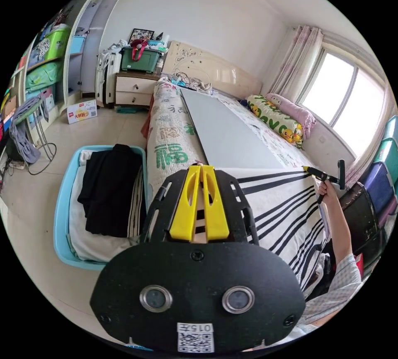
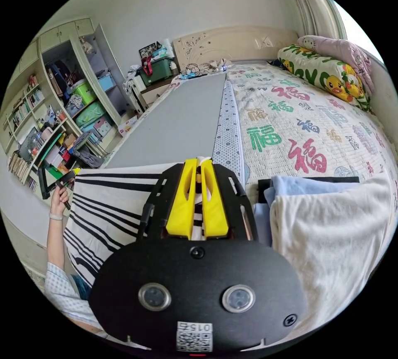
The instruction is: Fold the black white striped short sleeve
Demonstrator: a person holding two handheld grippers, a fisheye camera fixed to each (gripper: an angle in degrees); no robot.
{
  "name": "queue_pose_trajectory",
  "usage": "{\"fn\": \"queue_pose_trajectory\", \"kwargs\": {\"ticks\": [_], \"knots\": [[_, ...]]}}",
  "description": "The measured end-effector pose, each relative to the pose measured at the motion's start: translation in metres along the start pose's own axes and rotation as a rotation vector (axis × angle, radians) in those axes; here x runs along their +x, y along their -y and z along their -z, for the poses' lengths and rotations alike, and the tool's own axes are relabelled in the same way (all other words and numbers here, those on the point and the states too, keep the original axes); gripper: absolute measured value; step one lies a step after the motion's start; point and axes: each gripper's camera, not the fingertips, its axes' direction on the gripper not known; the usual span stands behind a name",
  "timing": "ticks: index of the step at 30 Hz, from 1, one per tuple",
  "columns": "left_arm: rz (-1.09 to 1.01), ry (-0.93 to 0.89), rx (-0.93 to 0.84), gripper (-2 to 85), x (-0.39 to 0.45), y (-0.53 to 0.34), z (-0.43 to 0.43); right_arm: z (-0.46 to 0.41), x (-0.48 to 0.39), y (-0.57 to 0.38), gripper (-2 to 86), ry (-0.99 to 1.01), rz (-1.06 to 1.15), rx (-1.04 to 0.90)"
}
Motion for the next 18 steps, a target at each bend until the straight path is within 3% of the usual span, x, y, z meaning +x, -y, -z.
{"fn": "queue_pose_trajectory", "kwargs": {"ticks": [2,6,9,12,16,18], "knots": [[-0.002,0.027,-0.049,2.9,0.008,0.002,-0.010,-0.013,-0.002,-0.003,3.8,-0.013,0.017,-0.065],[-0.156,0.122,0.011,10.3,0.049,-0.022,0.031,0.021,-0.013,-0.041,8.0,-0.049,0.172,0.011],[-0.343,-0.042,-0.015,11.2,0.097,-0.060,0.073,0.058,-0.032,-0.089,8.4,-0.094,0.404,0.054],[-0.590,-0.215,-0.061,10.9,0.170,-0.112,0.103,0.086,-0.063,-0.149,9.1,0.089,0.646,0.026],[-0.797,-0.263,0.075,11.8,0.250,-0.164,0.131,0.101,-0.112,-0.214,10.9,0.277,0.891,0.040],[-0.840,-0.244,0.019,11.6,0.274,-0.165,0.121,0.096,-0.127,-0.228,11.1,0.272,0.938,0.049]]}}
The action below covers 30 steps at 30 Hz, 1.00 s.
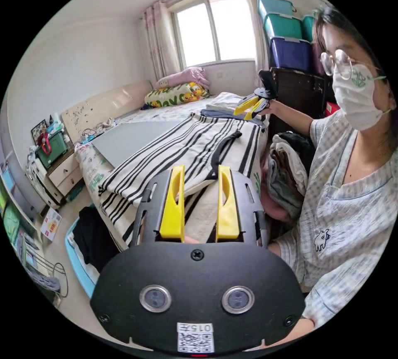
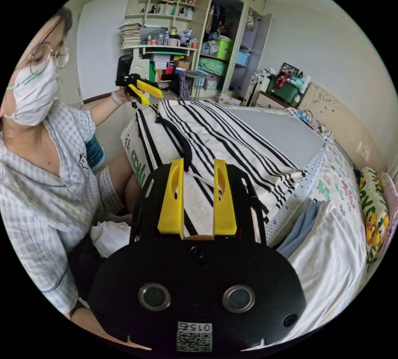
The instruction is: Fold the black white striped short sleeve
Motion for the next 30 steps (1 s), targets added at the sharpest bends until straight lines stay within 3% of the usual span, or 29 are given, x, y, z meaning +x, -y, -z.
{"fn": "queue_pose_trajectory", "kwargs": {"ticks": [6,10,18,23,27,30], "knots": [[0.021,-0.019,-0.168,7.8,-0.004,0.024,-0.062,-0.050,-0.002,0.005,7.2,0.016,-0.053,-0.174],[0.052,-0.038,-0.176,1.7,-0.007,0.021,-0.064,-0.048,0.005,-0.001,3.9,0.045,-0.124,-0.148],[-0.016,-0.026,-0.057,0.4,0.044,-0.016,-0.021,-0.012,-0.040,-0.011,3.3,0.023,-0.080,-0.082],[0.063,-0.064,-0.149,2.5,0.044,-0.064,-0.054,-0.049,-0.049,-0.024,5.0,0.013,-0.145,-0.240],[0.235,-0.177,0.049,6.0,-0.004,-0.123,-0.020,-0.026,-0.041,-0.027,8.3,0.024,-0.275,-0.100],[0.469,-0.041,0.199,7.4,-0.061,-0.168,0.014,-0.003,-0.058,-0.011,8.6,-0.092,-0.278,0.084]]}}
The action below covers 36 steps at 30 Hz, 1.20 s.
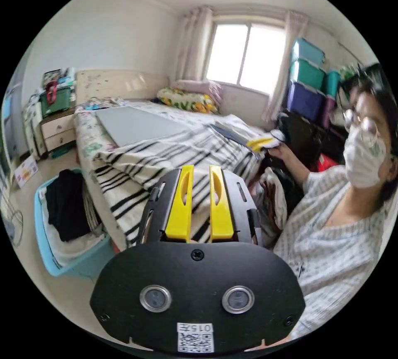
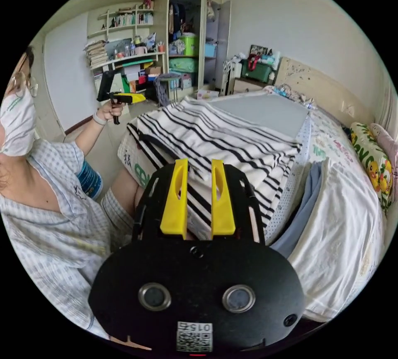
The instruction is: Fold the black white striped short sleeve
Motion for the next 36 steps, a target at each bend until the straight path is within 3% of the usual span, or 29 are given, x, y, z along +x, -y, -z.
{"fn": "queue_pose_trajectory", "kwargs": {"ticks": [5,10,17,21,27,33,36], "knots": [[0.392,0.106,0.109,11.4,-0.130,-0.010,-0.006,-0.029,-0.067,0.046,8.6,0.111,0.159,0.103],[0.612,0.096,-0.036,15.3,-0.242,-0.029,-0.077,-0.119,-0.134,0.091,11.0,0.291,0.287,-0.043],[0.710,0.027,-0.032,11.4,-0.304,-0.086,-0.100,-0.186,-0.181,0.114,12.9,0.167,0.350,-0.058],[0.732,-0.015,0.023,6.0,-0.322,-0.107,-0.088,-0.212,-0.175,0.112,10.9,0.243,0.280,-0.117],[0.715,-0.073,0.022,1.0,-0.340,-0.101,-0.078,-0.217,-0.183,0.106,5.1,0.178,0.286,-0.099],[0.616,0.046,0.109,-0.1,-0.326,-0.069,-0.034,-0.193,-0.188,0.101,1.0,0.229,0.345,-0.012],[0.585,0.156,0.030,-0.3,-0.317,-0.035,-0.032,-0.214,-0.189,0.102,0.3,0.264,0.352,-0.116]]}}
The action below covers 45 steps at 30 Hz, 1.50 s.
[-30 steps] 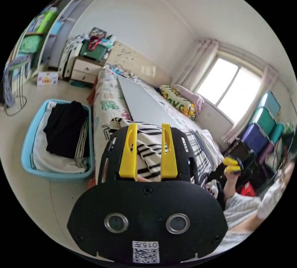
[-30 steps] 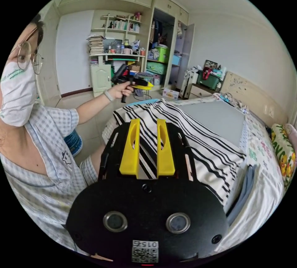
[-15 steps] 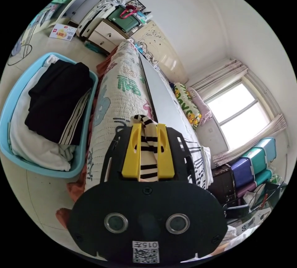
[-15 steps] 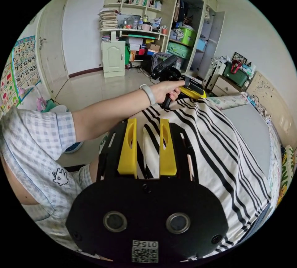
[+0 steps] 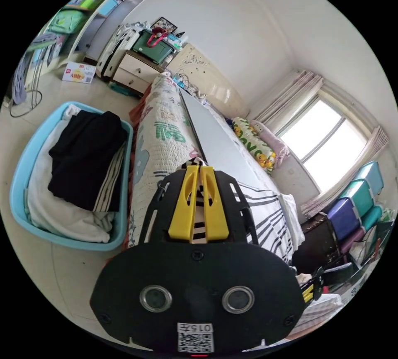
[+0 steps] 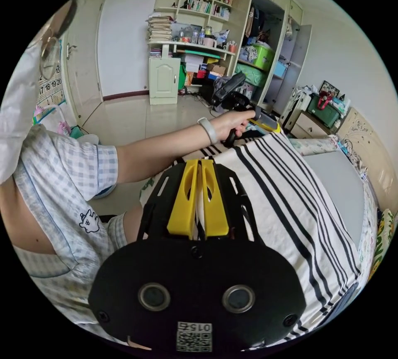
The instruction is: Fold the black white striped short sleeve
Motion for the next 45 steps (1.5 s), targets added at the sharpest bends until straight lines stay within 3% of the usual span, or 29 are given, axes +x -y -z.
{"fn": "queue_pose_trajectory", "kwargs": {"ticks": [5,8,12,16,19,21,26,30,32,37,45], "knots": [[0.004,0.110,-0.164,-0.3,0.030,0.051,-0.018,-0.007,0.004,-0.002,-0.1,0.024,-0.025,0.006],[-0.036,0.185,-0.197,-0.2,0.061,0.080,-0.016,-0.012,-0.008,0.002,-0.3,-0.061,0.009,-0.019],[-0.211,0.440,-0.251,0.2,0.142,0.120,-0.026,-0.025,-0.032,0.015,-0.4,-0.220,0.105,-0.115],[-0.369,0.625,-0.286,0.9,0.208,0.157,-0.035,-0.023,-0.033,0.019,-0.2,-0.254,0.098,-0.171],[-0.576,0.830,-0.296,2.0,0.261,0.173,-0.047,0.012,-0.041,0.018,-0.6,-0.108,0.126,-0.240],[-0.669,0.948,-0.290,2.9,0.287,0.185,-0.047,0.056,-0.046,0.008,-0.7,-0.030,0.118,-0.168],[-0.607,0.907,-0.262,5.8,0.334,0.270,0.012,0.197,-0.016,-0.062,1.3,-0.040,-0.085,0.152],[-0.700,1.081,-0.175,6.3,0.410,0.333,0.046,0.263,0.028,-0.181,1.3,-0.417,-0.538,0.393],[-0.759,0.971,-0.162,6.6,0.456,0.350,0.047,0.257,0.052,-0.228,2.4,-0.537,-0.742,0.390],[-0.888,0.441,-0.154,7.1,0.580,0.382,-0.006,0.207,0.117,-0.300,9.7,-0.302,-0.973,0.409],[-0.880,0.209,-0.336,7.4,0.651,0.440,-0.161,0.165,0.133,-0.298,6.6,-0.382,-0.972,0.341]]}}
